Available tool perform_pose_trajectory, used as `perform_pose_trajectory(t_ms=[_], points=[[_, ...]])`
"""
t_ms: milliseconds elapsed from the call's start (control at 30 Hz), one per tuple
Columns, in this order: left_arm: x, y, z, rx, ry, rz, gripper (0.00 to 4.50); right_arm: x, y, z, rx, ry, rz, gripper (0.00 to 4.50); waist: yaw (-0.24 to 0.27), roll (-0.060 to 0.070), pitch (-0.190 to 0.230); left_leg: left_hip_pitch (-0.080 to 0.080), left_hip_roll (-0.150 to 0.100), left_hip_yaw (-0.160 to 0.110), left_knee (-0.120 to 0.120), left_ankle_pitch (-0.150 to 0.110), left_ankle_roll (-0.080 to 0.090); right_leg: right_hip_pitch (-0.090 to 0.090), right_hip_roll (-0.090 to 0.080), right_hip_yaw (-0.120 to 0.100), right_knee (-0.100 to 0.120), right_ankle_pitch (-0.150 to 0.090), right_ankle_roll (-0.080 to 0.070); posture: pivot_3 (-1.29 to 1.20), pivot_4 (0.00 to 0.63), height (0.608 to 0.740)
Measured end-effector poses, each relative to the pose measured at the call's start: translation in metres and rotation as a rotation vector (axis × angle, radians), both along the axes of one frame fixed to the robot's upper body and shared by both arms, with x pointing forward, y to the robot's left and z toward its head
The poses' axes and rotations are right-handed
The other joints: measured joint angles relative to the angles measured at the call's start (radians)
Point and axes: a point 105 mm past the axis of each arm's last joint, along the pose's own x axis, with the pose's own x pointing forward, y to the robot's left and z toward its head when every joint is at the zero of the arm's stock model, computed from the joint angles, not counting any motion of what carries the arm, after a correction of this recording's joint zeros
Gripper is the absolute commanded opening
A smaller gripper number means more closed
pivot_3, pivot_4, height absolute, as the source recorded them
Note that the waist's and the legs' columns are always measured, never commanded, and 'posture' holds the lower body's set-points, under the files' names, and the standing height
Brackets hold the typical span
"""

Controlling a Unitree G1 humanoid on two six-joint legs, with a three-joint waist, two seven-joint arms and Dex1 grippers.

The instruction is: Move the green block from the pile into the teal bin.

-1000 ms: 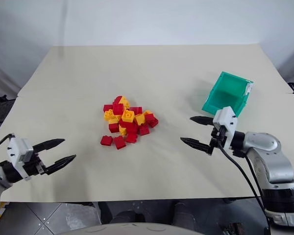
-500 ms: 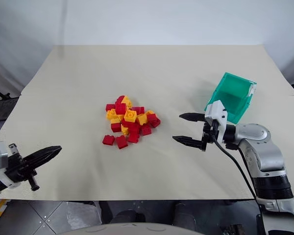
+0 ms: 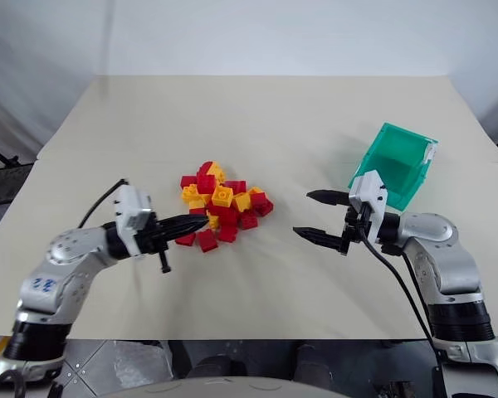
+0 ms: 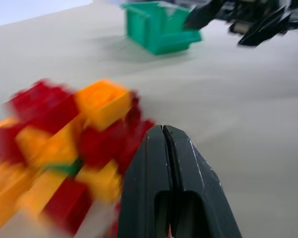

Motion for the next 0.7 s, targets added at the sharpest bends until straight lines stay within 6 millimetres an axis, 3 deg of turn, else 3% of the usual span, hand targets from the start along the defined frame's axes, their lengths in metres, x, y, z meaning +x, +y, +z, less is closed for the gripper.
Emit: perform_pose_trajectory(t_ms=[100,333,500,700], points=[[0.028,-0.011,-0.009,0.005,0.004,0.036,0.02,-0.002,0.001,-0.001,0.009,-0.01,-0.012,4.5,0.007,0.0,0.0,0.001,0.0,0.0,0.001,0.001,0.0,0.002,0.001,0.001,0.0,0.001,0.001,0.0,0.15,0.74],[0.065,-0.01,-0.023,0.027,-0.013,0.133,0.02,-0.005,-0.002,-0.002,0.017,-0.022,-0.052,4.5,0.005,0.0,0.0,0.0,0.0,0.0,0.001,0.001,0.0,0.001,0.001,0.0,0.0,0.001,0.001,0.0,0.15,0.74],[0.084,0.006,-0.02,0.016,-0.042,0.23,0.02,-0.006,-0.005,-0.001,0.02,-0.033,-0.077,4.5,0.005,0.0,0.0,0.0,0.0,0.0,0.001,0.001,0.0,0.001,0.001,0.0,0.0,0.001,0.001,0.0,0.15,0.74],[0.087,0.021,-0.007,-0.011,-0.07,0.269,0.02,-0.007,-0.005,0.0,0.021,-0.039,-0.085,4.5,0.006,0.0,0.0,0.0,0.0,-0.001,0.001,0.001,0.0,0.001,0.001,0.0,0.0,0.001,0.002,0.0,0.15,0.74]])
